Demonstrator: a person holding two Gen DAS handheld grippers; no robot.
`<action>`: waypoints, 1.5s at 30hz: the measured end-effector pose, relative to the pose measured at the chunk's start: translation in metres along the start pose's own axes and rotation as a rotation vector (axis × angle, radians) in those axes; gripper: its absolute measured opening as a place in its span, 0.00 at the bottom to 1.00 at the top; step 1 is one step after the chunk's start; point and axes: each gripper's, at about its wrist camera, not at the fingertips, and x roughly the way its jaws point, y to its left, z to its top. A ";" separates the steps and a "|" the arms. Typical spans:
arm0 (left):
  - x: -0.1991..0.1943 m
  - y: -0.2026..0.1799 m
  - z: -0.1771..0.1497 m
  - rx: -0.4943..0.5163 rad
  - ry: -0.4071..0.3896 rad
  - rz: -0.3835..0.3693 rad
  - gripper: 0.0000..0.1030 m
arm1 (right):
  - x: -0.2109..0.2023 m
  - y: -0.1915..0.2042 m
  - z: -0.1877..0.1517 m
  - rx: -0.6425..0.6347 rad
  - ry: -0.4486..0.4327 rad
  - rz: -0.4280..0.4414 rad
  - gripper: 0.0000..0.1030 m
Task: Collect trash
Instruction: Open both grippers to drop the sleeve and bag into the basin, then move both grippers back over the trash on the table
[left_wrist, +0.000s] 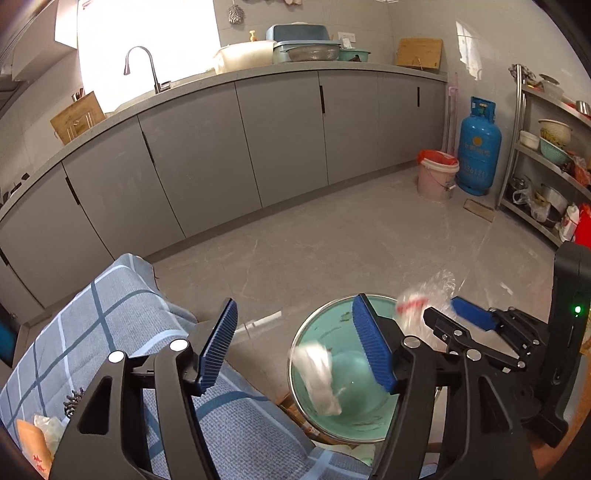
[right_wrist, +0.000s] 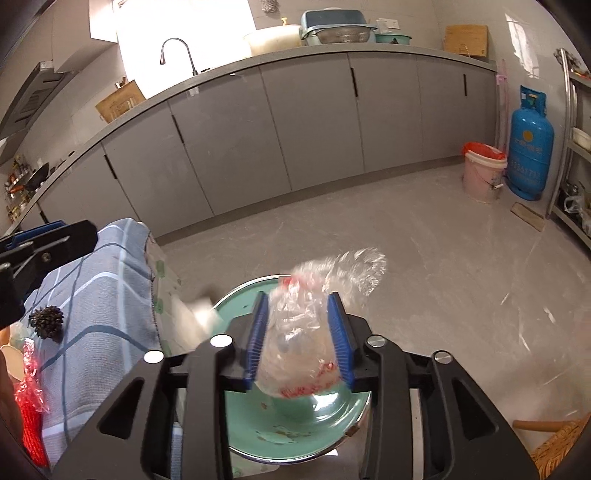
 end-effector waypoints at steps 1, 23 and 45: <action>0.000 0.001 -0.001 0.001 0.001 0.009 0.69 | 0.000 -0.002 0.000 0.007 -0.001 -0.004 0.53; -0.038 0.038 -0.020 -0.020 0.005 0.147 0.88 | -0.043 0.035 -0.008 0.002 -0.039 0.053 0.70; -0.130 0.125 -0.068 -0.165 -0.058 0.253 0.88 | -0.097 0.138 -0.022 -0.141 -0.075 0.172 0.76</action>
